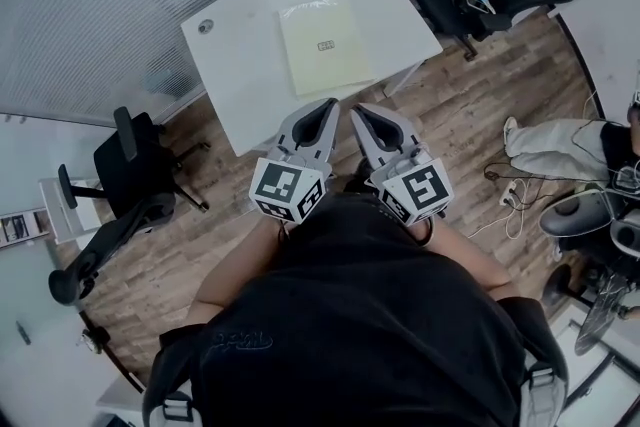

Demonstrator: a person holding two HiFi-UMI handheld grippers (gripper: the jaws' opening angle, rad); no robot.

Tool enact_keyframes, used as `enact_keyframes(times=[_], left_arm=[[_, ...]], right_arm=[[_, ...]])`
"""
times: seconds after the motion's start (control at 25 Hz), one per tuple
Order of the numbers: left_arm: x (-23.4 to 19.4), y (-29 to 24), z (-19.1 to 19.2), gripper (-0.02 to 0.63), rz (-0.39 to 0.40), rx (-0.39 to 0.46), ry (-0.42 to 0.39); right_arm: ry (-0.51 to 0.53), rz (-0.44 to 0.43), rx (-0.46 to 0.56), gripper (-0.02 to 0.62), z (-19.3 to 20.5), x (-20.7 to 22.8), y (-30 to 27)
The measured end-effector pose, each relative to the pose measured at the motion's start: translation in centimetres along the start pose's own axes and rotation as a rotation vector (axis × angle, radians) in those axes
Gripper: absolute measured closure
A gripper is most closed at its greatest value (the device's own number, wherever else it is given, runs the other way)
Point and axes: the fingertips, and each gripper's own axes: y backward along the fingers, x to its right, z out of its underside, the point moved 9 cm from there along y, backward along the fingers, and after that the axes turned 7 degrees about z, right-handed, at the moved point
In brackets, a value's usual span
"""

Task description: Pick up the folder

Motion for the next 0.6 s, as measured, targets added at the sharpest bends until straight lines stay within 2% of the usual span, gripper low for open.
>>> enact_keyframes(times=[0.2, 0.6], left_arm=[[0.6, -3.5, 0.3, 0.594, -0.031, -0.02, 0.024], [2.5, -8.9, -0.3, 0.594, -0.101, 0.002, 0.002]], right_arm=[[-0.009, -0.044, -0.004, 0.574, -0.3, 3.7, -0.4], [0.0, -0.122, 0.013, 0.574, -1.1, 10.0, -0.5]])
